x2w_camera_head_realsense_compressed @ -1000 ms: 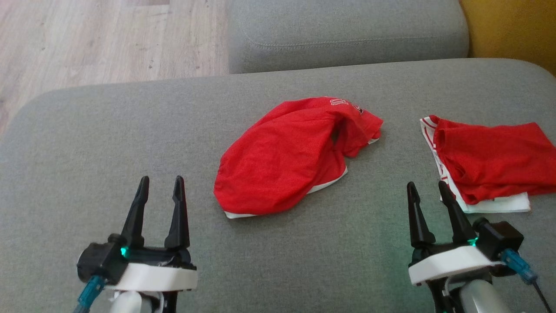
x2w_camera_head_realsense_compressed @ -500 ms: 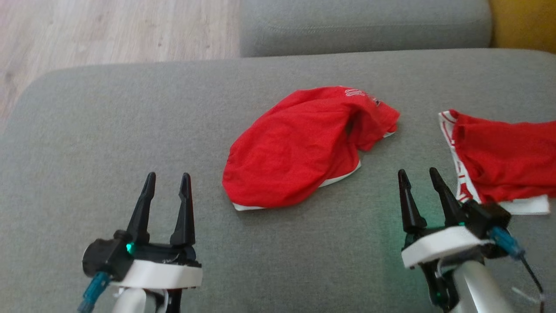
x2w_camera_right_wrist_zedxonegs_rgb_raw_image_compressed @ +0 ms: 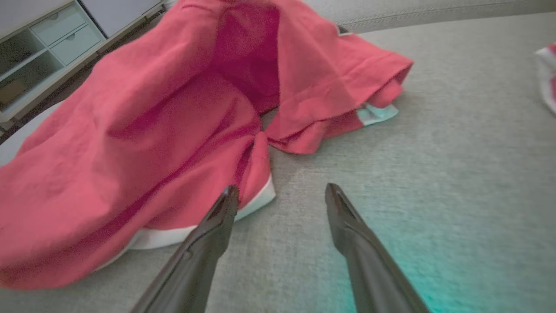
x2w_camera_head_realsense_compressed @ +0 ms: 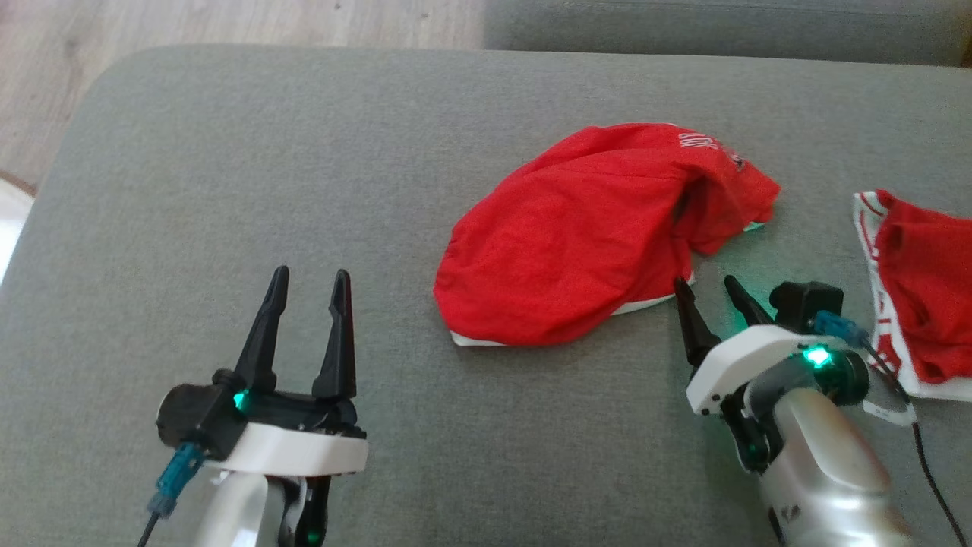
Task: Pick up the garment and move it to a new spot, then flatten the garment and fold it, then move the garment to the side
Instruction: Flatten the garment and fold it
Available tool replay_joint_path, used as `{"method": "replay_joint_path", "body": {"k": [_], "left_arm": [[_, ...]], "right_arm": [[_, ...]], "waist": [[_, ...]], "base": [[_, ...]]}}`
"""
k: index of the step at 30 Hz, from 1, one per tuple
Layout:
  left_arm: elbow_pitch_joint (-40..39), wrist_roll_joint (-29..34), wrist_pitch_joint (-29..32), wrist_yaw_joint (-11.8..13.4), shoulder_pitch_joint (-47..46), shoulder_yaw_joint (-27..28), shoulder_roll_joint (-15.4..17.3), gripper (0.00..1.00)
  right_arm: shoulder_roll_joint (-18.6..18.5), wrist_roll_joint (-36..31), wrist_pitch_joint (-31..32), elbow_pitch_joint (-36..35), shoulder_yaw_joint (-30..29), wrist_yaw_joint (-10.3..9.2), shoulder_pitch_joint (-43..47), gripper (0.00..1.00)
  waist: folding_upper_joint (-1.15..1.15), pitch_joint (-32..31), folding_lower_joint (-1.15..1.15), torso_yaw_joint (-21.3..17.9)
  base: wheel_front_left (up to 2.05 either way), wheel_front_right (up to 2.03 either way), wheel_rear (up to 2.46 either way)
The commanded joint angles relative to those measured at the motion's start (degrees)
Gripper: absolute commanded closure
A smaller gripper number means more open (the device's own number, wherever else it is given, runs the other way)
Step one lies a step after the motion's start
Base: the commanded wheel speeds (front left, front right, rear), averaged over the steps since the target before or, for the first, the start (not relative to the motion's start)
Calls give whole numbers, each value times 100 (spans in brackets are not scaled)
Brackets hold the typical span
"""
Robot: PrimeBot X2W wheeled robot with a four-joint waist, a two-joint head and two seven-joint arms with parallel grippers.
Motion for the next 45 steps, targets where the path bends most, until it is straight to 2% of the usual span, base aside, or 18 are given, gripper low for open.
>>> {"method": "replay_joint_path", "body": {"k": [1, 9, 10, 11, 12, 13, 19, 23, 29, 30, 31, 35, 40, 41, 42, 45], "left_arm": [[-144, -30, -29, 8, -237, 139, 42, 0], [-136, -40, -29, 8, -244, 177, 57, 0], [-131, -38, -29, 8, -234, 196, 58, 0], [-121, -33, -29, 8, -223, 206, 58, 0], [-109, -25, -29, 8, -215, 208, 58, 0], [-101, -19, -29, 8, -213, 204, 58, 0], [-110, 0, -29, 8, -173, 292, 58, 0], [-142, 17, -29, 8, -69, 375, 53, 0], [-186, 28, -29, 8, 84, 477, 38, 0], [-197, 37, -29, 8, 135, 483, 32, 0], [-197, 37, -29, 8, 135, 483, 32, 0], [-224, 28, -29, 8, 241, 536, 17, 0], [-245, 24, -29, 8, 303, 510, 5, 0], [-251, 17, -29, 8, 305, 513, 4, 0], [-256, 11, -29, 8, 309, 515, 2, 0], [-272, -4, -29, 8, 321, 523, 0, 0]], "right_arm": [[9, 85, -93, -66, 177, 39, -206, 0], [9, 492, -59, 889, 797, 39, -703, 2], [9, 590, -30, 963, 898, 39, -741, 14], [9, 687, -12, 1028, 999, 39, -772, 34], [9, 788, -5, 1088, 1090, 39, -799, 75], [9, 869, -20, 1144, 1173, 39, -826, 100], [9, 1122, -501, 1373, 1420, 39, -953, 100], [9, 943, -820, 1560, 1269, 39, -1057, 100], [9, 469, -969, 1687, 618, 39, -1040, 100], [9, 214, -981, 1645, 239, 39, -943, 100], [9, 214, -981, 1645, 239, 39, -943, 100], [9, -451, -985, 1273, -551, 39, -544, 100], [9, -844, -951, 928, -1097, 39, -6, 100], [9, -892, -947, 855, -1171, 39, 68, 69], [9, -896, -950, 752, -1193, 39, 133, 0], [9, -609, -963, 299, -845, 39, 305, 0]], "waist": [[0, 35, -1, 61], [0, 66, -1, 120], [0, 50, -1, 103], [0, 26, -1, 85], [0, -3, -1, 65], [0, -28, -1, 46], [0, -230, -1, -116], [0, -365, -1, -277], [0, -552, -1, -514], [0, -632, -1, -601], [0, -632, -1, -601], [0, -782, -1, -771], [0, -863, -1, -875], [0, -871, -1, -886], [0, -879, -1, -895], [0, -879, -1, -924]], "base": [[0, 0, 0], [0, 0, 0], [0, 0, 0], [0, 0, 0], [0, 0, 0], [0, 0, 0], [0, 0, 0], [0, 0, 0], [0, 0, 0], [0, 0, 0], [0, 0, 0], [0, 0, 0], [0, 0, 0], [0, 0, 0], [0, 0, 0], [0, 0, 0]]}}
